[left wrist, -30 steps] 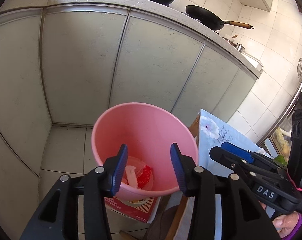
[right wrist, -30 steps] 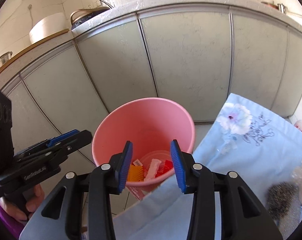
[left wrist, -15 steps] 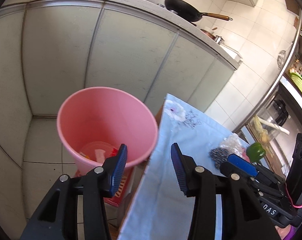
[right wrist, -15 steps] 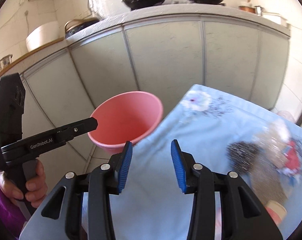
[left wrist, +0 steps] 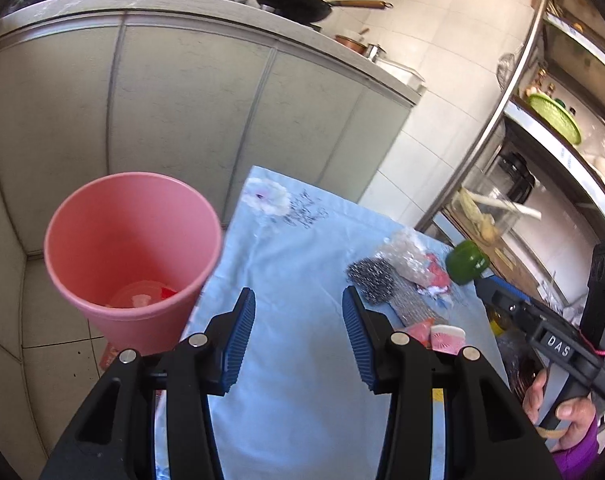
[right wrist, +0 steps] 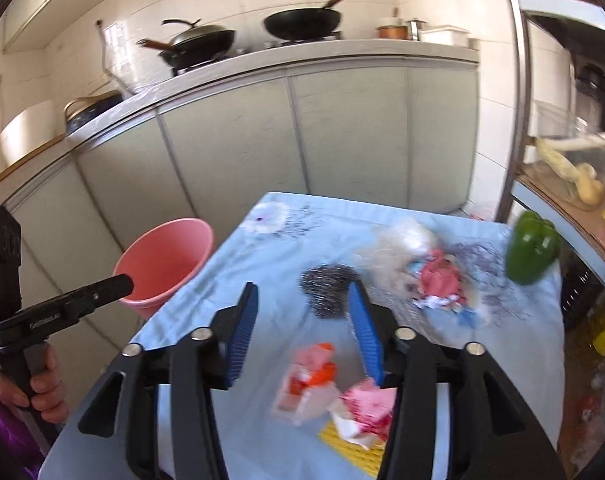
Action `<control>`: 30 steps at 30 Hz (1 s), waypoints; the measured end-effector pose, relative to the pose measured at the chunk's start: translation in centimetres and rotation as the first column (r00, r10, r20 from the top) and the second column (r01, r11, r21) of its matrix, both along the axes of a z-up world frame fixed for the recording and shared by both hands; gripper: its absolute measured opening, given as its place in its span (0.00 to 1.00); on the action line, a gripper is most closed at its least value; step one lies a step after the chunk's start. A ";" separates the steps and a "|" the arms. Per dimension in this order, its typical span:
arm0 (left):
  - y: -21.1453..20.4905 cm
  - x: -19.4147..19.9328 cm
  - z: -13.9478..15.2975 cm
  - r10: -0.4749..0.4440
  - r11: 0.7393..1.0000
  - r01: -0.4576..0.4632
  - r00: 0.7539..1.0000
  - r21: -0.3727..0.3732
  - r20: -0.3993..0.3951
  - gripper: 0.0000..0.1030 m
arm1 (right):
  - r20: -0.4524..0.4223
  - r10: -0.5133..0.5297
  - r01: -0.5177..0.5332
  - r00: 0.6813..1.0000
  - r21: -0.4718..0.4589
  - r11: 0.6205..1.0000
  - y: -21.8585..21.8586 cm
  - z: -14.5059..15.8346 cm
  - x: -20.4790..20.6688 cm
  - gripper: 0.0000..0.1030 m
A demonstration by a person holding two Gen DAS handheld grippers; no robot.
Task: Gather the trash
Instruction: 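Bring both tools back over the remaining trash on the table, then close left tool on the orange plastic bag while right tool grasps the pink paper cup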
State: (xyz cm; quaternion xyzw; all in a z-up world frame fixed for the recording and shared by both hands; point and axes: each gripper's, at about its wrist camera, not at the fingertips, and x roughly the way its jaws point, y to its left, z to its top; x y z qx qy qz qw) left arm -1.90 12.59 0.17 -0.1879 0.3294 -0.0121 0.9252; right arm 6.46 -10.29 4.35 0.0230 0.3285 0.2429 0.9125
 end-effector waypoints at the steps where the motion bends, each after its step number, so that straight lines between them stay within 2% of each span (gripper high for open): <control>1: -0.6 0.3 -0.1 -0.018 1.000 0.018 1.000 0.008 -0.005 0.43 | -0.010 -0.016 0.016 1.000 0.005 1.000 -0.6 -0.2 0.1 0.50; 9: -4.1 2.1 -1.0 -0.150 0.989 0.149 0.987 -0.021 -0.055 0.43 | -0.104 -0.125 0.128 0.987 0.030 0.991 -6.2 -2.7 -0.3 0.51; 15: -8.1 3.2 -2.2 -0.263 0.964 0.264 0.956 -0.013 -0.130 0.43 | -0.122 -0.171 0.178 0.978 0.047 0.983 -8.1 -3.9 -1.5 0.51; 17: -9.6 3.8 -2.8 -0.290 0.956 0.293 0.943 -0.007 -0.163 0.40 | -0.137 -0.175 0.184 0.975 0.054 0.981 -8.6 -4.2 -1.5 0.51; 22: -12.7 4.4 -4.3 -0.319 0.939 0.339 0.922 0.059 -0.217 0.37 | -0.158 -0.171 0.183 0.973 0.067 0.981 -9.4 -4.7 -1.7 0.51; 25: -13.4 4.8 -5.2 -0.305 0.936 0.337 0.920 0.100 -0.246 0.36 | -0.174 -0.156 0.171 0.972 0.072 0.983 -9.3 -5.2 -1.8 0.51; 30: -13.0 5.3 -6.5 -0.292 0.939 0.329 0.918 0.102 -0.267 0.20 | -0.194 -0.136 0.155 0.971 0.083 0.984 -9.1 -5.7 -1.8 0.51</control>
